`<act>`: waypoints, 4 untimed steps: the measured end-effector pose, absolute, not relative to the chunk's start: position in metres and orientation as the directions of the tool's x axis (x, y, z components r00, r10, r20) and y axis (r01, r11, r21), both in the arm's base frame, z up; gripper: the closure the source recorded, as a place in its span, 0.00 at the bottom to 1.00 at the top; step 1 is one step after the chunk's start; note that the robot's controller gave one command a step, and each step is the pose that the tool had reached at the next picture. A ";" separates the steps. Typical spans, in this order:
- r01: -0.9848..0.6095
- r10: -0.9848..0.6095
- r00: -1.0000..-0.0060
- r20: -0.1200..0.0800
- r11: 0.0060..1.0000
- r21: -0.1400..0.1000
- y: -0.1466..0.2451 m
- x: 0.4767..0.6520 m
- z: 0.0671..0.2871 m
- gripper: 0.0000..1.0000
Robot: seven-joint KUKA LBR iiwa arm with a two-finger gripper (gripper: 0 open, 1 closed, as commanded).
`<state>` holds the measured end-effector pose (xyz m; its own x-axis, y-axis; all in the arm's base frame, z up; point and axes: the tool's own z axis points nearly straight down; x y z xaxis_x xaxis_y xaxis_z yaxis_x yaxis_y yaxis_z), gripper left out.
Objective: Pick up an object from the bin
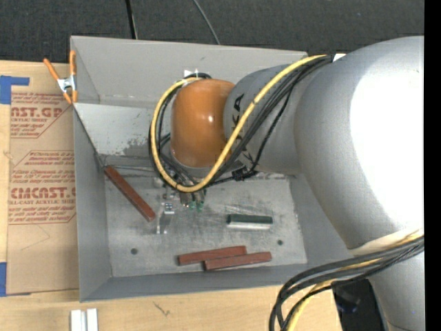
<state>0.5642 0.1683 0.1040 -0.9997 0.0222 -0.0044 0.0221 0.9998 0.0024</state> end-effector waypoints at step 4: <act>-0.096 -0.096 -0.995 -0.011 0.995 -0.005 0.201 0.568 0.076 1.00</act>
Offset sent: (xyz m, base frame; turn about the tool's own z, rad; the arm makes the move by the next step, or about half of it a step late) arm 0.0084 0.0099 -0.0340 -0.0037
